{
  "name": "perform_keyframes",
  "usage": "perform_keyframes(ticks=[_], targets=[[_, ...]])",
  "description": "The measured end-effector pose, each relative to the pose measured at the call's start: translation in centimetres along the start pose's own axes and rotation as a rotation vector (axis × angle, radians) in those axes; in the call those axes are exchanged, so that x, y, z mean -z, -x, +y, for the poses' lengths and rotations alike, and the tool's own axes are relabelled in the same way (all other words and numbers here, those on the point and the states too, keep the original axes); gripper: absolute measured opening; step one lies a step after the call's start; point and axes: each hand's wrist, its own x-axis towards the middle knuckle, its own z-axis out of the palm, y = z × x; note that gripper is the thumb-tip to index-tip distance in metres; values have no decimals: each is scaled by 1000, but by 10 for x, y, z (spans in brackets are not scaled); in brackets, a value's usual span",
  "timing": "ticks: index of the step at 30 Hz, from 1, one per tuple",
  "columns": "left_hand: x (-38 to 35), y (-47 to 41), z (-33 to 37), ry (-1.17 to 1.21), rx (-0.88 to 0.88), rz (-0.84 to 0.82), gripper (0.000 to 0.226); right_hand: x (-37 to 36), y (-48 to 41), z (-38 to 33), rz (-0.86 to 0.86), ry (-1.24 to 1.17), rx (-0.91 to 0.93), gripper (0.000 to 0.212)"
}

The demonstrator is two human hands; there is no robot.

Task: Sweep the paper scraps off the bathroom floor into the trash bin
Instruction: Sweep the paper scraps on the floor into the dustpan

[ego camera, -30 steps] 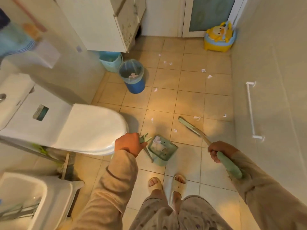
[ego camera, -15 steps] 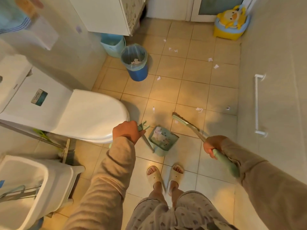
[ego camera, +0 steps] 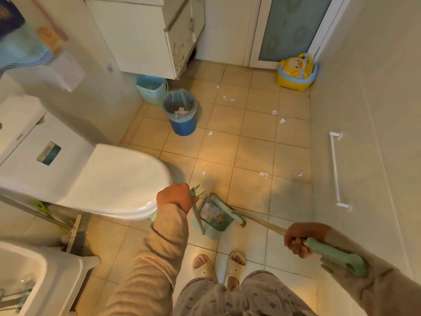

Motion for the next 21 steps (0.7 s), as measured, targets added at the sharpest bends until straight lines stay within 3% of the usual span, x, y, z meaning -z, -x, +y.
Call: perform_keyframes(ticks=[4,9,17,21], targets=[[0,1,-12,22,2,0,47,21,3,-5,-69,-290,26,44],[-9,4,-31,70,33,30,47,24,-5,-15,-78,-352,76,52],[-10,-3,-39,205,262,38,49,34,-7,-92,57,-50,176,36],[0,-16,-20,259,374,51,48,47,-13,-139,52,92,231,40]])
